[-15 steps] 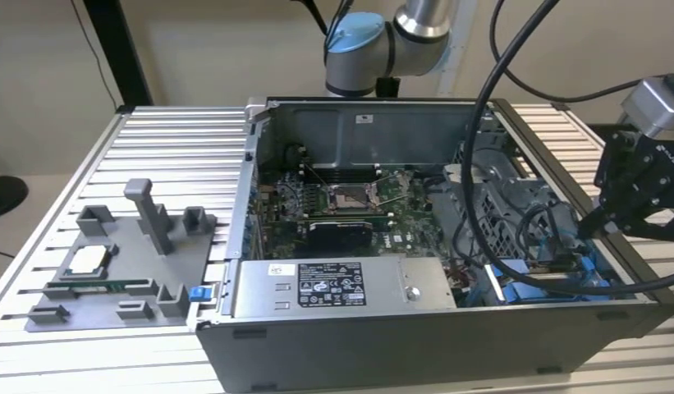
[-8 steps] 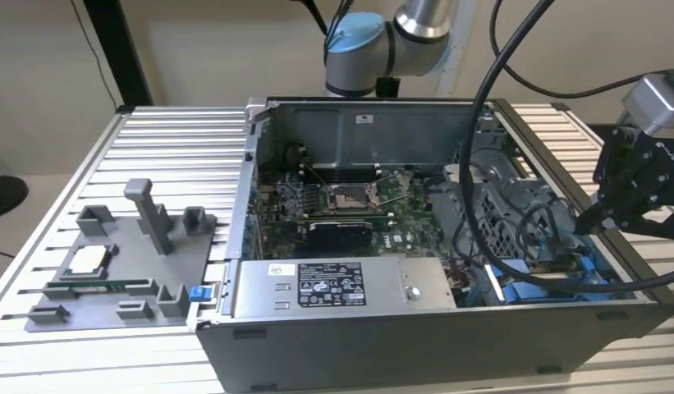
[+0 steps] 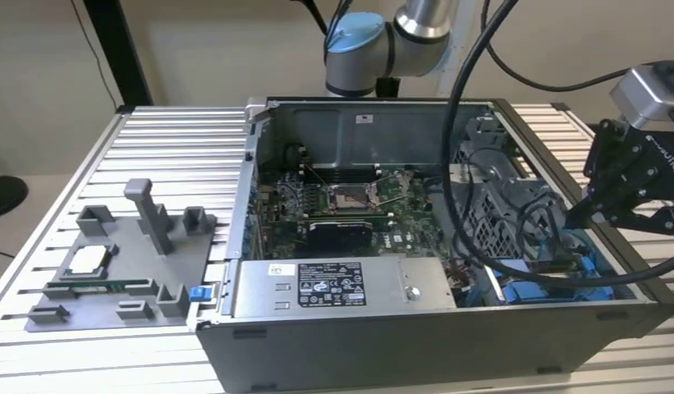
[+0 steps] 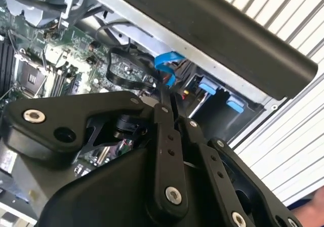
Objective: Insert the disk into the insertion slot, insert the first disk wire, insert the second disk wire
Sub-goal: 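Insert the second disk wire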
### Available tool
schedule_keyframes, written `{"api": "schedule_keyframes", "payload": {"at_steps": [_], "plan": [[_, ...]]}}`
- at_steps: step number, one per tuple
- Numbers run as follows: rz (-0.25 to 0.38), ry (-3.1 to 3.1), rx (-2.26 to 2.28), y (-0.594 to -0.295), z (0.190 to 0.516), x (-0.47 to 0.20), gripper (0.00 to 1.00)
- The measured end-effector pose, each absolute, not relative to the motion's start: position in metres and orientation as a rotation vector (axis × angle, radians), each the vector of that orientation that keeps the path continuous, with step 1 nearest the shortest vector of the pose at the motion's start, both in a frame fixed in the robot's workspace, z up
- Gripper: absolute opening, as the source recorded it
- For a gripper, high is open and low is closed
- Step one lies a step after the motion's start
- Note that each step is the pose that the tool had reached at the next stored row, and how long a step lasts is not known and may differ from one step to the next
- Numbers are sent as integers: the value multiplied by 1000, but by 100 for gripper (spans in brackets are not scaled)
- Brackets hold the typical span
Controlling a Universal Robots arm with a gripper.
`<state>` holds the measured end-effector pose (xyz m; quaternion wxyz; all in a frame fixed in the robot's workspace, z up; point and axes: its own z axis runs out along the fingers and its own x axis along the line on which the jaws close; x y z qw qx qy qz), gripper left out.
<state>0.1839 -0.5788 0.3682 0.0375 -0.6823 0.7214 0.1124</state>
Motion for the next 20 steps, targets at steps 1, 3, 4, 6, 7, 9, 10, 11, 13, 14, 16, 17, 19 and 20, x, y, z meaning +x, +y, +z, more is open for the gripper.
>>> {"api": "schedule_keyframes", "payload": {"at_steps": [1,3,4,6,7,9,10,11,13,14,16,17,19,20], "plan": [[344,2213,-2094,-579,368,181,0],[344,2213,-2093,-579,368,175,0],[344,2213,-2093,-579,368,174,0],[343,2213,-2093,-579,370,171,0],[344,2213,-2093,-579,371,170,0],[344,2212,-2093,-579,374,167,0],[345,2212,-2093,-579,375,166,0],[345,2212,-2093,-579,376,164,0],[345,2211,-2092,-579,377,161,0],[346,2211,-2092,-580,378,159,0],[346,2210,-2091,-581,378,155,0],[345,2209,-2091,-581,378,153,0],[340,2207,-2090,-584,379,149,0],[336,2205,-2089,-585,379,146,0]]}}
